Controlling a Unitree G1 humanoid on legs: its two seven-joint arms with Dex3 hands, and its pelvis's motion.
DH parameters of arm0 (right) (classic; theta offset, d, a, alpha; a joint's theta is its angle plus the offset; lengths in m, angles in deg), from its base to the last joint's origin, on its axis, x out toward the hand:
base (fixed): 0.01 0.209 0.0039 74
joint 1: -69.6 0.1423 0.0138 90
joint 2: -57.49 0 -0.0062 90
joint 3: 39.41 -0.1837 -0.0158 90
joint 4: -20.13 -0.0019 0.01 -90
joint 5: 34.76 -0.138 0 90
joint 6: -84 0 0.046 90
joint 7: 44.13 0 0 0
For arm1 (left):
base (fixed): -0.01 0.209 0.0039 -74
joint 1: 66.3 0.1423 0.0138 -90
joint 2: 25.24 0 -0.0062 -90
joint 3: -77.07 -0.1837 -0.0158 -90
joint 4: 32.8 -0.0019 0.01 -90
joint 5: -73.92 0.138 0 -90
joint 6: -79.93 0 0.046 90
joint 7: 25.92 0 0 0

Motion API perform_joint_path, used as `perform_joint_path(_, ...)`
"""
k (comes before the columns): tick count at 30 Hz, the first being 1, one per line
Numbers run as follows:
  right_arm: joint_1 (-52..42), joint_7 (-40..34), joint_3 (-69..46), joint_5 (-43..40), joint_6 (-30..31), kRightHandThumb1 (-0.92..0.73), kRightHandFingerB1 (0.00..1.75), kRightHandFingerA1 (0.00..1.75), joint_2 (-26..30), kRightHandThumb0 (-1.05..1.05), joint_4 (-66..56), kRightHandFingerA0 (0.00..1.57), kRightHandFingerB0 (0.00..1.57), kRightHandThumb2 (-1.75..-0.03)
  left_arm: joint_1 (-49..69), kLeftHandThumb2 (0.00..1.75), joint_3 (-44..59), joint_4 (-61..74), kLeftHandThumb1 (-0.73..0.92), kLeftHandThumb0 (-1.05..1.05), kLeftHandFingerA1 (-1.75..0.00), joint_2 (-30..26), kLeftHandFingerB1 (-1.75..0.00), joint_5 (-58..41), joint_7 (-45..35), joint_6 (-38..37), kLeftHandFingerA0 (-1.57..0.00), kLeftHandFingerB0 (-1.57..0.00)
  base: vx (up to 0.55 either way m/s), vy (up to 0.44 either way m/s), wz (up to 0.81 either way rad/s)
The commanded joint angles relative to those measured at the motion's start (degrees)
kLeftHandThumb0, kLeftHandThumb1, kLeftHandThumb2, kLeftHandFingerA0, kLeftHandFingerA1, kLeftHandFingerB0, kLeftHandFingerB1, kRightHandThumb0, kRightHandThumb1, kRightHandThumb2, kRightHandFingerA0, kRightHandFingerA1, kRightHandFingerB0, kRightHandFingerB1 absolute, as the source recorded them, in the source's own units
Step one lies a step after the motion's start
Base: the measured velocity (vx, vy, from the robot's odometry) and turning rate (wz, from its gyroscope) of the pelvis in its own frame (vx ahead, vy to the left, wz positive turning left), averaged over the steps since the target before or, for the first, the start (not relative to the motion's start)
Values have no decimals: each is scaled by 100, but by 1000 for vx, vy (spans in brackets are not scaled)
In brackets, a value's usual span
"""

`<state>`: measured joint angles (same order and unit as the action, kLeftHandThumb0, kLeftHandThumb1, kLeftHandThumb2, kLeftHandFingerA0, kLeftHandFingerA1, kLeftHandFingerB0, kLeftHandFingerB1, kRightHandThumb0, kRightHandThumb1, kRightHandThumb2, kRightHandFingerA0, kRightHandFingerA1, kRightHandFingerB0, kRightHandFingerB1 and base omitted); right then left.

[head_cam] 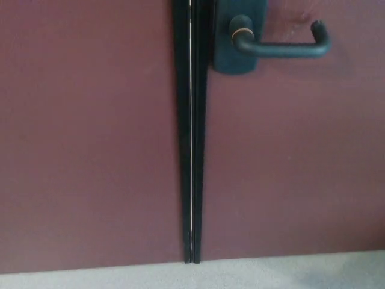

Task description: The robot walks towards the door handle and put its right hand on it and twist the handle

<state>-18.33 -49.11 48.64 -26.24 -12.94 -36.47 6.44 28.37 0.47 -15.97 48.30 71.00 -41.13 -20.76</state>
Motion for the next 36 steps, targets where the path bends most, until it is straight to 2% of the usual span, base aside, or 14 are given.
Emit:
perform_joint_path(1,-61,20,22,36,40,-56,49,58,-17,-35,30,73,50,-74,74,60,-43,-37,72,-8,-45,-4,-39,68,1,-39,-52,-41,168,122,-20)
perform_joint_path(11,-45,53,96,49,37,-56,49,58,-10,-36,25,72,49,-75,32,60,-102,-80,72,-9,-44,-20,-39,102,22,-36,-51,-41,242,211,2)
perform_joint_path(36,-15,77,222,112,33,-57,50,57,10,-36,15,69,51,-76,40,60,-131,-38,72,-10,-44,3,-39,95,47,-31,-51,-41,55,-43,2)
